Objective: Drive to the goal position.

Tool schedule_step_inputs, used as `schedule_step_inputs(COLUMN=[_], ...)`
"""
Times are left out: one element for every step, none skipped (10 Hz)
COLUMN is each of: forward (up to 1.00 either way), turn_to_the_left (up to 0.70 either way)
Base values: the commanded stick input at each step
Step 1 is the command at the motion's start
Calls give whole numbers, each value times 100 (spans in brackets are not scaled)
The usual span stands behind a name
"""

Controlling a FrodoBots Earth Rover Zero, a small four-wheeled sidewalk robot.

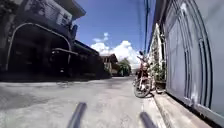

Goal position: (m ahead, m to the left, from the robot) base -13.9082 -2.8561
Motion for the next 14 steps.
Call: schedule_step_inputs(forward=[0, 0, 0, 0, 0, 0, 0, 0, 0, 0, 0, 0, 0, 0], turn_to_the_left=[12, 12, 12, 11, 10, 9, 10, 10, 11, 9, 10, 10, 10, 9])
